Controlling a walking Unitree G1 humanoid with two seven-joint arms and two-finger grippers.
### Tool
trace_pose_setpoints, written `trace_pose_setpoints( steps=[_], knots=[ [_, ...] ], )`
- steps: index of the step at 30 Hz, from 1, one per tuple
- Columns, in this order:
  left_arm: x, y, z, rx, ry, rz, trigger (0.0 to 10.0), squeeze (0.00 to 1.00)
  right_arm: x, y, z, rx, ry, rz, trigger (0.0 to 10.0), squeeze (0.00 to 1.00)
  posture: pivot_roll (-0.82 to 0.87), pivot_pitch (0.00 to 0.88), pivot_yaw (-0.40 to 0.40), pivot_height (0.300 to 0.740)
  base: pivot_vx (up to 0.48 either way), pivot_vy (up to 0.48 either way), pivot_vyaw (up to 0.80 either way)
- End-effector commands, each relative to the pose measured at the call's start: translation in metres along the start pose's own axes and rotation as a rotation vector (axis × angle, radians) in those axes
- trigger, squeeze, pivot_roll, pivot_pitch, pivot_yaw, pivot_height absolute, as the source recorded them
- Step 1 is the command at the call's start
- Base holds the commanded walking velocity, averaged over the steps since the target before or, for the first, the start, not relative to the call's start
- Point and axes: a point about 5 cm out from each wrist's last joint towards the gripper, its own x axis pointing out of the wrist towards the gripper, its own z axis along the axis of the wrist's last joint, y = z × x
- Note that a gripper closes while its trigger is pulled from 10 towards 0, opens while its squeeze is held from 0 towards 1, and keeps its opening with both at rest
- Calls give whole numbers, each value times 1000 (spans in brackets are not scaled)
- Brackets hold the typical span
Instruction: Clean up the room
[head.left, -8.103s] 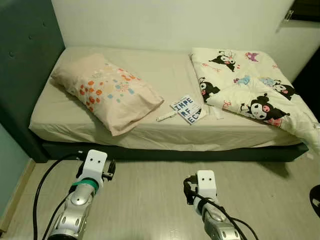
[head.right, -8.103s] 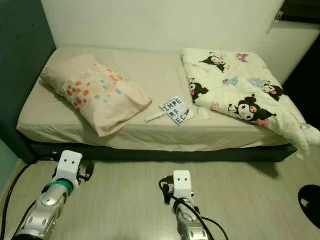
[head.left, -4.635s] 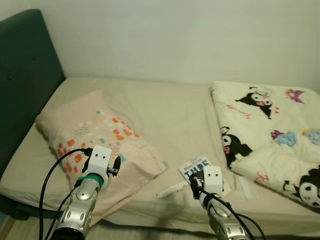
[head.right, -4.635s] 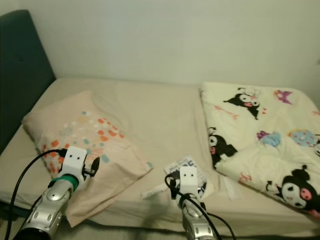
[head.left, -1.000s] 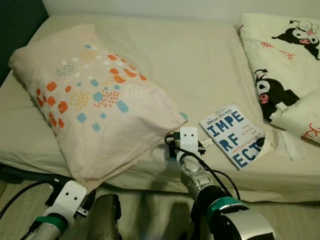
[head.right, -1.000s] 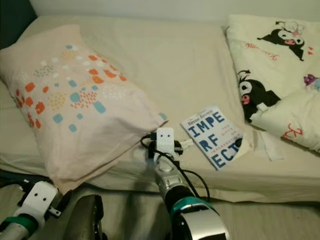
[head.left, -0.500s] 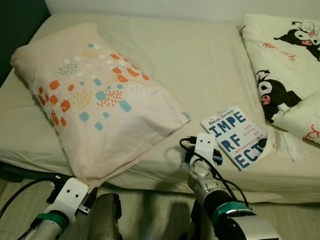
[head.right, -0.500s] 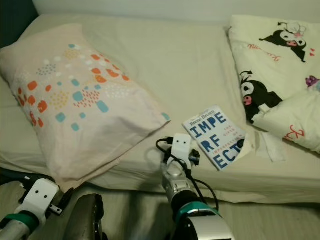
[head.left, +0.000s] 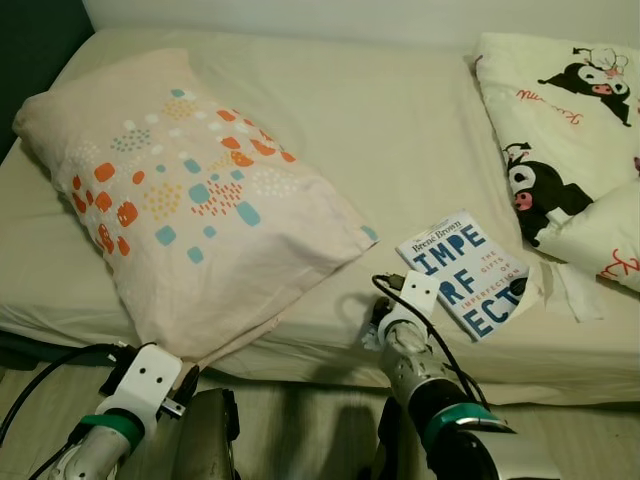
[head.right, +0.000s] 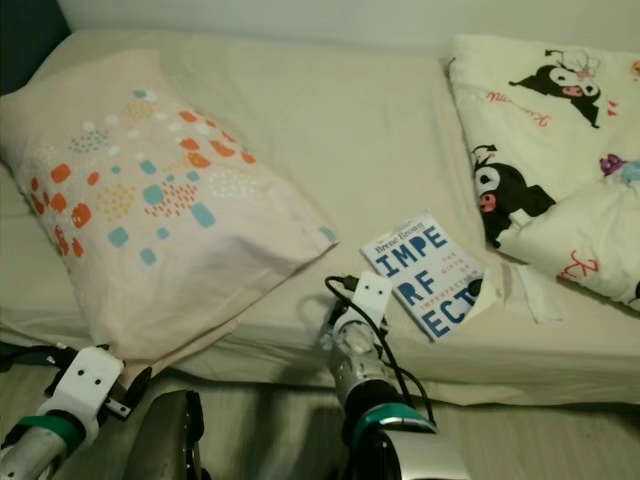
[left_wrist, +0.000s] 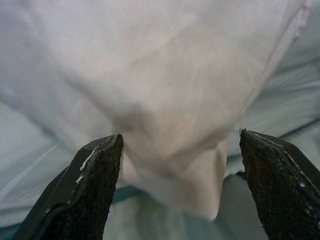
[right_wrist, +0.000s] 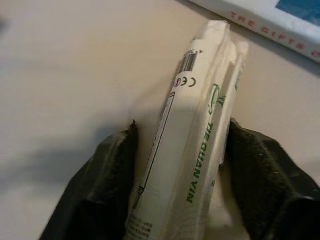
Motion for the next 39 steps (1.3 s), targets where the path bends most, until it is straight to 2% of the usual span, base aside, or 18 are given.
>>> trace_pose_setpoints(
  steps=[1, 18, 22, 28, 30, 31, 32, 34, 36, 38, 39],
  knots=[
    [0, -6, -9, -10, 43, -18, 10000, 0, -4, -7, -37, 14, 162, -8, 0, 0, 246, 127, 10, 565, 0, 0, 0],
    [29, -7, -1, -53, 19, 13, 10000, 0, -2, -14, -37, 94, 179, 66, 0, 0, 202, 40, -14, 565, 0, 0, 0],
    [41, -8, 1, -77, 15, 27, 10000, 0, -4, -1, -34, 137, 173, 239, 0, 0, 185, 22, -17, 565, 0, 0, 0],
    [49, -8, 6, -82, 3, 33, 10000, 0, -5, 8, -26, 145, 153, 368, 0, 0, 173, 13, -15, 565, 0, 0, 0],
    [53, -8, 10, -79, -14, 34, 10000, 0, -7, 10, -22, 63, 125, 483, 0, 0, 173, 13, -15, 565, 0, 0, 0],
    [53, -8, 10, -79, -14, 34, 10000, 0, -7, 10, -22, 63, 125, 483, 0, 0, 173, 13, -15, 565, 0, 0, 0],
    [55, -7, 16, -72, -38, 35, 10000, 0, -7, 6, -16, 39, 75, 530, 0, 0, 155, 3, -13, 565, 0, 0, 0],
    [55, -7, 20, -68, -52, 36, 10000, 0, -7, 3, -12, 47, 44, 539, 0, 0, 155, 3, -13, 565, 0, 0, 0],
    [56, -6, 34, -64, -114, 45, 10000, 0, -11, -5, 4, 52, -82, 563, 0, 0, 149, 0, -9, 565, 0, 0, 0],
    [57, -6, 35, -64, -120, 46, 10000, 0, -11, -6, 5, 52, -92, 567, 0, 0, 149, 0, -9, 565, 0, 0, 0],
    [55, -11, 47, -83, -185, 22, 10000, 0, -17, -8, 13, 59, -169, 582, 0, 0, 132, 0, 2, 565, 0, 0, 0]
  ],
)
